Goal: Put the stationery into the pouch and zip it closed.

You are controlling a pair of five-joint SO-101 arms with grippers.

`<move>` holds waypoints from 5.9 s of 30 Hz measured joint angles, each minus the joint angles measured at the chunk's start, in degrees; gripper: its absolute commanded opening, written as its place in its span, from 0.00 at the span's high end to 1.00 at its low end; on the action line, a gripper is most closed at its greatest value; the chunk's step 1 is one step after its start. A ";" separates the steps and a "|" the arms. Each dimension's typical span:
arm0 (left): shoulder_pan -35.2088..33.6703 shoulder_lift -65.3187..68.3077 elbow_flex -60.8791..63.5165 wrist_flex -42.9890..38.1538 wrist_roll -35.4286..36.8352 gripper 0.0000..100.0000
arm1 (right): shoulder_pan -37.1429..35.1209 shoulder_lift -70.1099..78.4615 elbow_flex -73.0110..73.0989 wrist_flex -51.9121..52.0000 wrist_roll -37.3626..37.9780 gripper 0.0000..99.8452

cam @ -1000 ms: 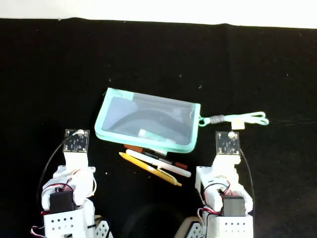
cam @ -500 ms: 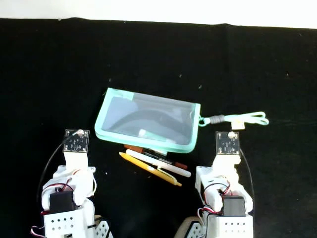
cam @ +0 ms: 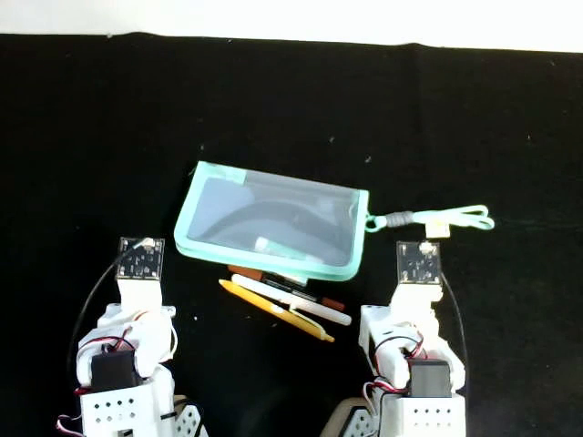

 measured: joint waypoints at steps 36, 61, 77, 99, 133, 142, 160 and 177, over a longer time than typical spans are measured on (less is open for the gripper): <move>0.00 0.00 0.00 0.00 0.00 0.99 | 0.00 0.00 0.00 0.00 0.00 0.99; 17.85 0.00 0.00 0.00 0.00 0.99 | 0.00 0.00 0.00 0.00 0.00 0.99; 33.67 0.00 0.00 -11.16 0.09 0.99 | 0.00 0.00 0.00 0.00 0.00 0.99; 33.49 0.00 0.00 -20.04 0.09 0.94 | 0.00 0.00 0.00 -22.59 0.00 0.99; 10.99 0.00 -12.04 -16.88 -5.71 0.82 | 0.00 0.00 -8.35 -20.22 3.43 0.99; 10.99 0.00 -13.27 -12.84 -14.07 0.82 | 0.00 0.00 -20.13 -6.42 15.47 0.99; 10.99 4.66 -22.77 -6.77 -16.53 0.82 | 0.00 31.65 -54.68 15.38 21.45 0.87; 10.99 46.51 -39.03 -6.77 -16.53 0.82 | 0.09 57.67 -82.99 28.84 21.45 0.87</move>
